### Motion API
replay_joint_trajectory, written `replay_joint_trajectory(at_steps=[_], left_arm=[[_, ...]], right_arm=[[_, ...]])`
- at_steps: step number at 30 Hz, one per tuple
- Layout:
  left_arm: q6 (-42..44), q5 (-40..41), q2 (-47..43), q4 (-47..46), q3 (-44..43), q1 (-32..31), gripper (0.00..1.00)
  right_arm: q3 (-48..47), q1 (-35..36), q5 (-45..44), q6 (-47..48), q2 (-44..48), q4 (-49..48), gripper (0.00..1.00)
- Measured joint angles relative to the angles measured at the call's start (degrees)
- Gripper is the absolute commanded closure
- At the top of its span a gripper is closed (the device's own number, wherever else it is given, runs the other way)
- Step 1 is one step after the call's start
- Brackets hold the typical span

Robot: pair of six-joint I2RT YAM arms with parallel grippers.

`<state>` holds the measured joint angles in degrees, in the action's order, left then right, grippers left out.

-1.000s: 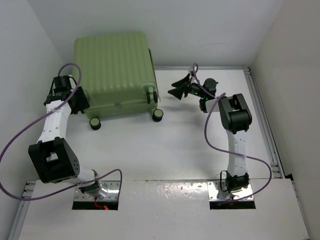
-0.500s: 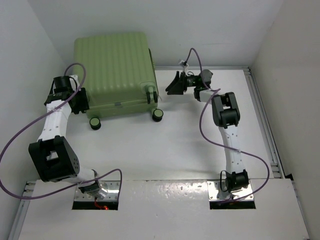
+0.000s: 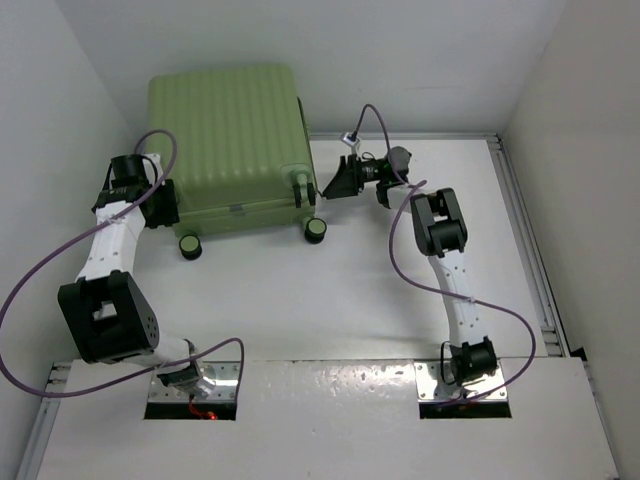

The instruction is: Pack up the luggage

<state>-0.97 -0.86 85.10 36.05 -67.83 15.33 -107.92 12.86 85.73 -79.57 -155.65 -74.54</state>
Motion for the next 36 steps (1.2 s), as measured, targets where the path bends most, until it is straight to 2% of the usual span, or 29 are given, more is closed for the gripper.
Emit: replay_joint_trajectory(at_steps=[4,10,13,18,21,23,36], left_arm=[[0.0,0.1,-0.1,-0.2,0.1,0.0,1.00],[0.0,0.2,-0.1,-0.2,0.2,0.0,1.00],[0.0,0.2,-0.1,-0.2,0.2,0.0,1.00],[0.1,0.3,-0.1,-0.3,0.2,-0.1,1.00],[0.1,0.3,-0.1,-0.3,0.2,-0.1,1.00],[0.1,0.3,-0.1,-0.3,0.2,-0.1,1.00],[0.1,1.0,-0.5,-1.2,0.9,-0.3,1.00]], right_arm=[[-2.4,1.2,0.0,0.0,0.0,-0.2,0.35],[-3.1,2.5,0.6,0.1,0.0,-0.4,0.51],[-3.0,2.5,0.6,0.5,0.0,0.0,0.63],[-1.9,2.6,0.6,-0.3,0.0,-0.1,0.91],[-1.1,2.9,0.6,-0.6,0.0,-0.2,0.97],[-1.0,3.0,0.8,-0.7,0.2,-0.4,1.00],[-0.8,2.2,0.8,0.0,0.7,-0.4,1.00]])
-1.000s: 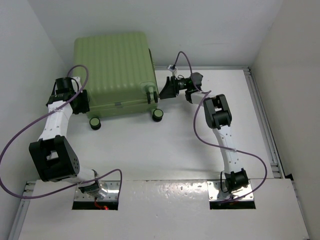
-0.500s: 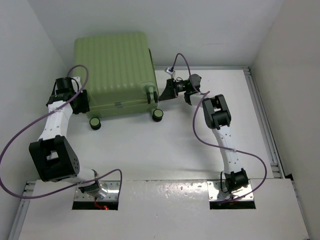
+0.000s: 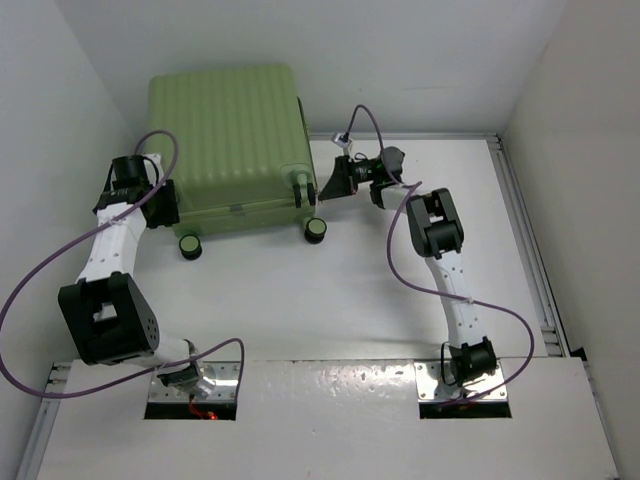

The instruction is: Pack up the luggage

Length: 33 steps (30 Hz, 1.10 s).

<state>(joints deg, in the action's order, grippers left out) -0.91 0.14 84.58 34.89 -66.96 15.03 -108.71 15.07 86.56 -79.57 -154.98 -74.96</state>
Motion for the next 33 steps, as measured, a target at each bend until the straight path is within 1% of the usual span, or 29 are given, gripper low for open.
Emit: replay_joint_trajectory(at_steps=[7,12,14,17,24,26,27,28,29,31,32,33], left_arm=[[0.0,0.3,-0.2,-0.6,0.4,-0.1,1.00],[0.0,0.3,-0.2,-0.7,0.4,-0.1,1.00],[0.0,0.3,-0.2,-0.7,0.5,-0.1,1.00],[0.0,0.3,-0.3,-0.9,0.7,-0.1,1.00],[-0.1,0.4,-0.3,-1.0,0.7,-0.1,1.00],[-0.1,0.4,-0.3,-1.0,0.7,-0.1,1.00],[-0.1,0.4,-0.3,-1.0,0.7,-0.1,1.00],[-0.1,0.4,-0.3,-1.0,0.7,-0.1,1.00],[-0.2,0.4,-0.3,-1.0,0.7,-0.1,1.00],[-0.2,0.5,-0.3,-1.0,0.7,-0.1,1.00],[-0.2,0.5,-0.3,-1.0,0.7,-0.1,1.00],[-0.2,0.5,-0.3,-1.0,0.7,-0.2,1.00]], right_arm=[[-1.1,-1.4,0.1,-1.6,0.3,0.1,1.00],[-8.2,-2.2,0.4,-6.5,-0.3,0.4,1.00],[-9.2,-1.9,0.2,-8.4,-0.3,0.3,1.00],[-8.4,-1.7,-0.1,-11.0,-0.2,0.2,1.00],[-1.5,-1.7,-0.4,-14.1,0.5,0.3,1.00],[-1.3,-1.5,-0.4,-15.2,0.5,0.4,0.91],[-1.3,-1.4,-0.4,-16.0,0.6,0.3,0.82],[-1.3,-1.4,-0.4,-16.9,0.6,0.3,0.69],[-1.4,-1.4,-0.4,-18.0,0.6,0.3,0.65],[-2.7,-1.4,-0.1,-21.0,0.5,0.5,0.60],[-5.1,-1.4,0.2,-23.0,-0.1,0.5,0.54],[-8.8,-1.3,0.3,-25.2,-1.0,0.6,0.52]])
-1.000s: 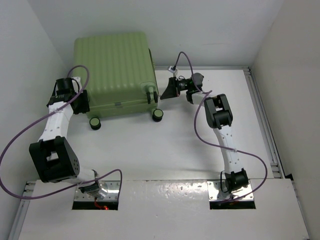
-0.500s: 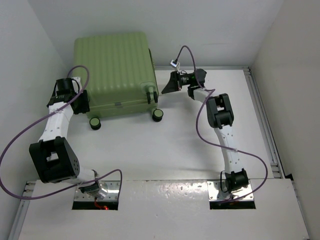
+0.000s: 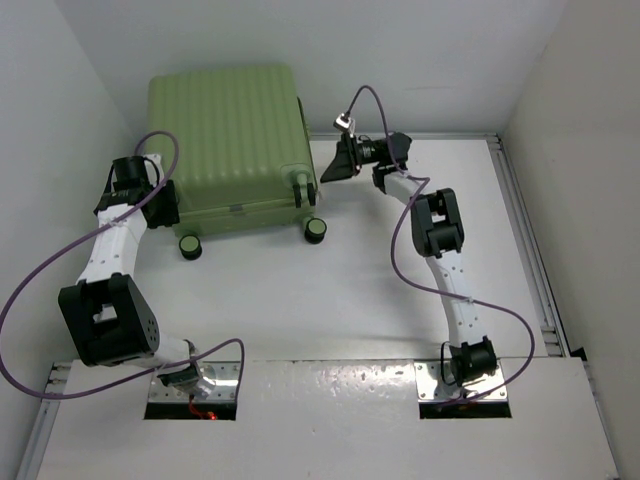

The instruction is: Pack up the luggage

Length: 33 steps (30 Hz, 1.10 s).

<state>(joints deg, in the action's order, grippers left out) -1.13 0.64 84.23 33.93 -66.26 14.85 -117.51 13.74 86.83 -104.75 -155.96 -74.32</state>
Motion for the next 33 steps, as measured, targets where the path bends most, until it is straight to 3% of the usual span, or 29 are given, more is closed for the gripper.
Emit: replay_joint_trajectory(at_steps=[3,5,7,12,15,18,21,24,26,27,28,30,33], left_arm=[[-0.1,0.1,0.0,0.0,0.1,0.0,1.00],[-0.2,0.2,-0.1,-0.1,0.1,-0.1,1.00],[-0.3,0.2,-0.1,-0.1,0.1,-0.1,1.00],[-0.4,0.3,-0.1,-0.1,0.1,-0.2,1.00],[-0.5,0.3,-0.1,-0.1,0.1,-0.2,1.00],[-0.6,0.5,-0.2,-0.1,0.1,-0.3,1.00],[-0.7,0.5,-0.3,-0.2,0.2,-0.3,1.00],[-0.8,0.8,-0.6,-0.7,0.6,-0.6,1.00],[-0.9,1.0,-0.9,-1.2,1.0,-0.7,1.00],[-1.0,1.2,-1.1,-1.6,1.3,-0.7,1.00],[-1.1,1.3,-1.1,-1.9,1.5,-0.8,1.00],[-1.1,1.6,-1.2,-2.1,1.6,-0.9,1.00],[-1.1,1.7,-1.2,-2.2,1.6,-0.9,1.00]], right_arm=[[-7.8,0.0,-0.5,-4.0,-1.0,-0.2,0.45],[-6.9,-0.1,-0.5,-5.4,1.3,-0.4,0.43],[-1.7,-0.5,-1.6,0.0,5.8,7.1,0.41],[-2.3,-4.4,-13.3,23.7,15.3,46.4,0.35],[-10.4,-7.1,-24.7,44.8,18.4,69.9,0.35],[-3.9,-7.8,-36.6,69.8,28.5,83.8,0.35],[13.2,-4.8,-41.8,92.5,41.7,87.3,0.31],[22.1,-1.8,-41.1,106.3,45.7,89.1,0.49],[24.4,-1.1,-40.5,110.4,44.3,90.7,0.54],[25.1,-1.3,-40.3,111.4,43.2,91.2,0.50],[25.9,-1.8,-40.1,111.7,41.8,91.1,0.34],[26.9,-3.0,-39.4,111.9,39.7,90.6,0.21],[29.1,-4.9,-36.5,111.1,38.3,87.6,0.26]])
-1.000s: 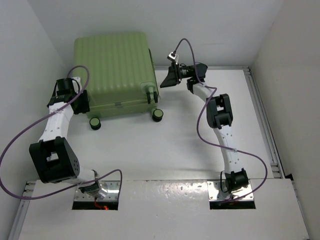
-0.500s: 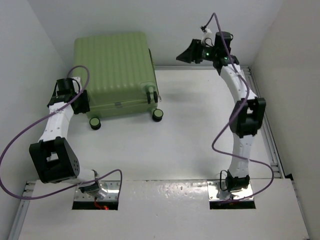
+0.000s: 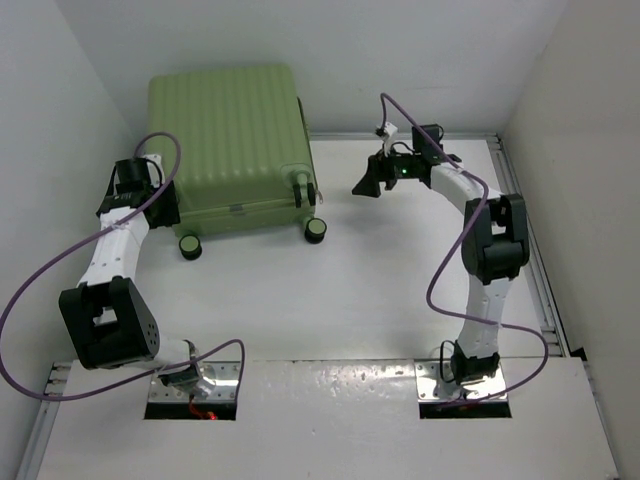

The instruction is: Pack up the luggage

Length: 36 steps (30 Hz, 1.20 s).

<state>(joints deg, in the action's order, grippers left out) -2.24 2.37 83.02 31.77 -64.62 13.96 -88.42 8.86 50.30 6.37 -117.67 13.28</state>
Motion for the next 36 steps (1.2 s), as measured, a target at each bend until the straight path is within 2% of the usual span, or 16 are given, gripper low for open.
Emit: replay_joint_trajectory(at_steps=[5,9,17,27,32,36], left_arm=[[0.0,0.0,0.1,0.0,-0.1,0.0,1.00],[0.0,0.0,0.2,0.2,-0.2,0.0,1.00],[0.1,0.0,0.4,0.3,-0.4,0.0,1.00],[0.1,-0.2,0.6,0.6,-0.5,0.0,1.00],[0.1,-0.2,0.7,0.7,-0.6,0.0,1.00],[0.1,-0.2,0.7,0.7,-0.7,0.0,1.00]], right_arm=[[1.0,-0.5,4.6,-1.5,-1.3,-5.2,0.27],[1.0,1.5,6.8,-3.4,-2.7,-8.2,0.23],[0.8,5.6,7.2,-4.7,-7.7,-10.3,0.22],[-1.6,7.0,7.4,-5.4,-10.0,-13.3,0.18],[-2.9,7.5,7.9,-6.5,-10.6,-15.6,0.26],[-3.3,8.1,9.6,-7.8,-11.4,-17.6,0.27]])
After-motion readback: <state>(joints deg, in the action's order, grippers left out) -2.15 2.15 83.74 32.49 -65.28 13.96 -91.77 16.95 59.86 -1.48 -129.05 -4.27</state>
